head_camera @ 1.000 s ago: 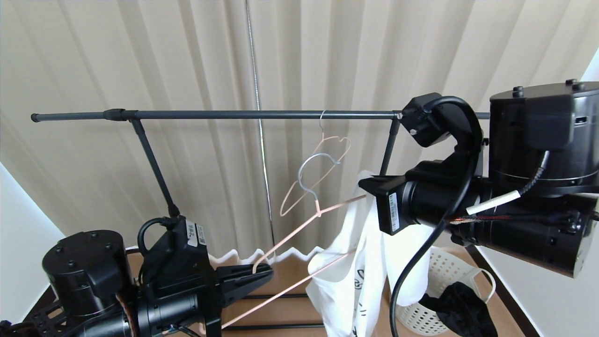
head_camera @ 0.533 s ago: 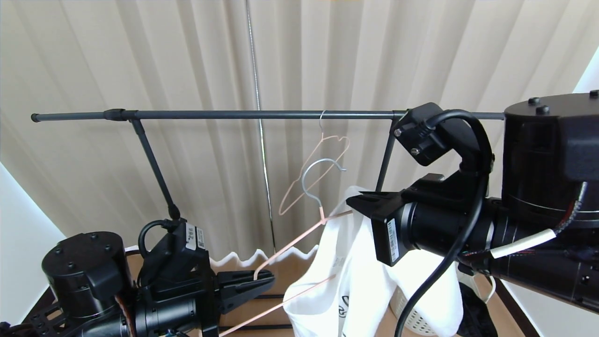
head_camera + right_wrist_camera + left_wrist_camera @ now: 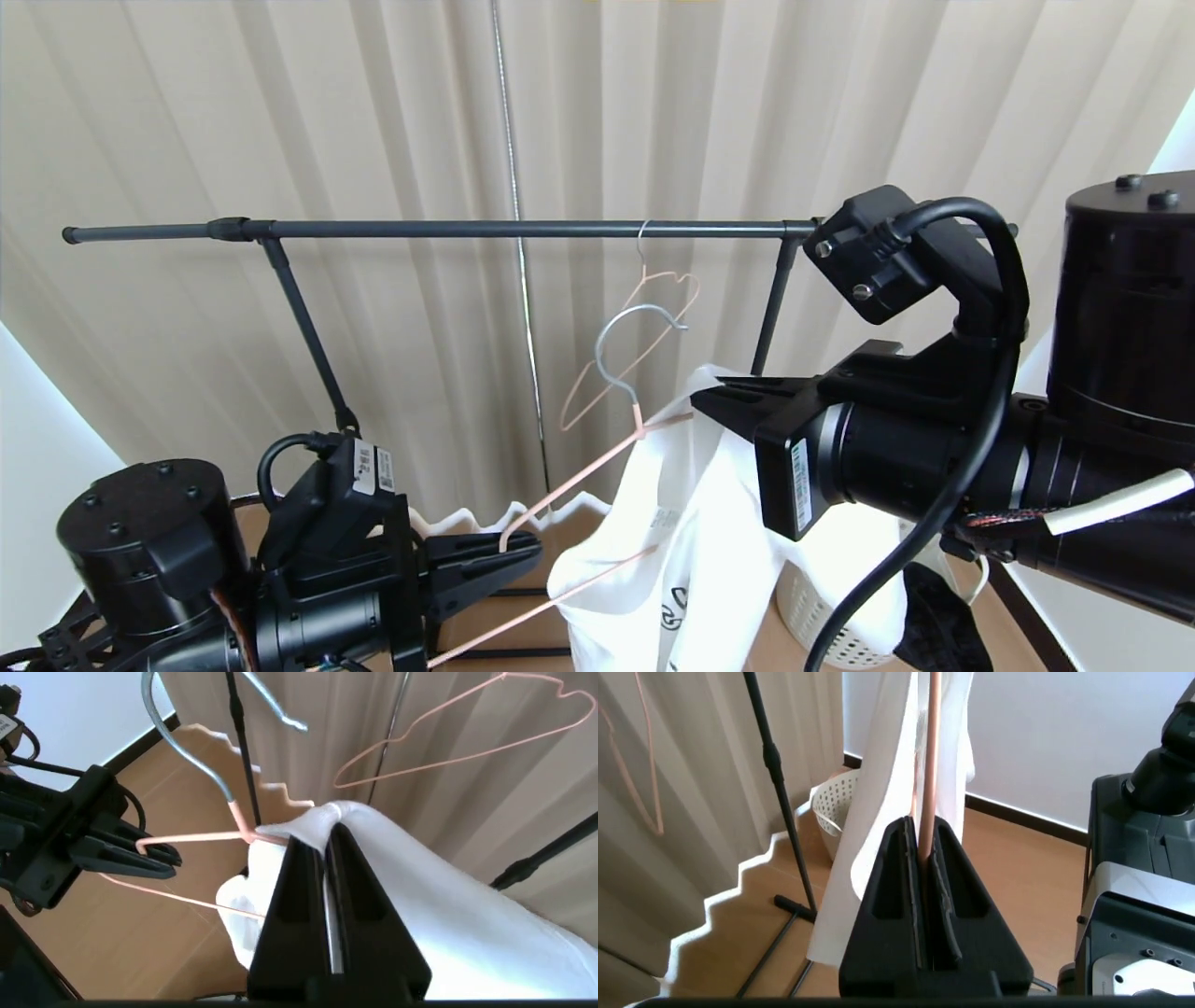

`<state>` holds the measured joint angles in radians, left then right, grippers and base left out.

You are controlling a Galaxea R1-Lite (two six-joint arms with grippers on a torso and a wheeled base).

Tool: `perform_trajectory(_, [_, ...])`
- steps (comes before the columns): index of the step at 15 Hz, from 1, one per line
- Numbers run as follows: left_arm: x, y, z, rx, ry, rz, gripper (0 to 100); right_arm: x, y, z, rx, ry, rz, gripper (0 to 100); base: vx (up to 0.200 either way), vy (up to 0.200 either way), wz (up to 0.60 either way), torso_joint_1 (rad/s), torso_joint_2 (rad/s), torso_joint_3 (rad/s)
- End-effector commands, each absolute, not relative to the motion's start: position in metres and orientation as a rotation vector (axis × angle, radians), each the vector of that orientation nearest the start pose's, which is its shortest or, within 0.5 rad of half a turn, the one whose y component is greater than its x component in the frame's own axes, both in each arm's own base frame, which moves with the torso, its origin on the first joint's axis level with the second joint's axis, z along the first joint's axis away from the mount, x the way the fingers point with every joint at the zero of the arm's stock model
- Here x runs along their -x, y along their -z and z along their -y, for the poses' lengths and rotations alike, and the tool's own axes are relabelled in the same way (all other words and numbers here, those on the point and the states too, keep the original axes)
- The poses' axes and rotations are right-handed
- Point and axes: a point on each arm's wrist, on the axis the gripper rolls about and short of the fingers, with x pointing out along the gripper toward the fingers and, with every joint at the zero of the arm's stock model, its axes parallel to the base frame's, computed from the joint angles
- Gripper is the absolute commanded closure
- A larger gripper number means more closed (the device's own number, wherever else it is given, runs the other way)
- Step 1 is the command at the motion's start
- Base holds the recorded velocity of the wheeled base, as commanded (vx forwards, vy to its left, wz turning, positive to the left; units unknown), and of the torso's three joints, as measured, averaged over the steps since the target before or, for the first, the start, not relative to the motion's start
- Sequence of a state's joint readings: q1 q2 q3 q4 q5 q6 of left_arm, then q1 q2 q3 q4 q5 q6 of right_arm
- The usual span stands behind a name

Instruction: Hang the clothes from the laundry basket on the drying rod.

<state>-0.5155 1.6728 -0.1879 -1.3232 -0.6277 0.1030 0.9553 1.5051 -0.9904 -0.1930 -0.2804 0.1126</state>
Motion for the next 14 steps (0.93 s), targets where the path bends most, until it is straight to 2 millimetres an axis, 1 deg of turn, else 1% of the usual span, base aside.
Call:
perform_trajectory(1, [-0.177, -0.119, 0.116, -0.084, 1.152, -0.091, 100, -0.159, -0.251, -0.213, 0.074, -0.650, -0.291, 0, 0.000, 0.000, 0.00, 0.000, 0.00, 0.000])
perform_trajectory(4, [-0.171, -0.117, 0.114, -0.085, 1.157, -0.106, 100, -0.159, -0.254, -0.212, 0.068, -0.641, -0.283, 0, 0.000, 0.000, 0.00, 0.000, 0.00, 0.000])
perform_trajectory(7, [-0.171, -0.118, 0.113, -0.085, 1.157, -0.096, 100, -0.163, -0.254, -0.213, 0.052, -0.629, -0.251, 0, 0.000, 0.000, 0.00, 0.000, 0.00, 0.000])
perform_trajectory(9, [-0.172, -0.121, 0.113, -0.076, 1.152, -0.073, 100, -0.167, -0.255, -0.206, 0.048, -0.602, -0.245, 0, 0.000, 0.000, 0.00, 0.000, 0.00, 0.000])
perform_trajectory(11, [-0.174, -0.122, 0.112, -0.047, 1.140, -0.066, 100, -0.167, -0.261, -0.190, 0.065, -0.590, -0.218, 0, 0.000, 0.000, 0.00, 0.000, 0.00, 0.000])
perform_trajectory(14, [-0.181, -0.118, 0.105, -0.038, 1.120, -0.087, 100, -0.167, -0.261, -0.175, 0.075, -0.671, -0.218, 0, 0.000, 0.000, 0.00, 0.000, 0.00, 0.000])
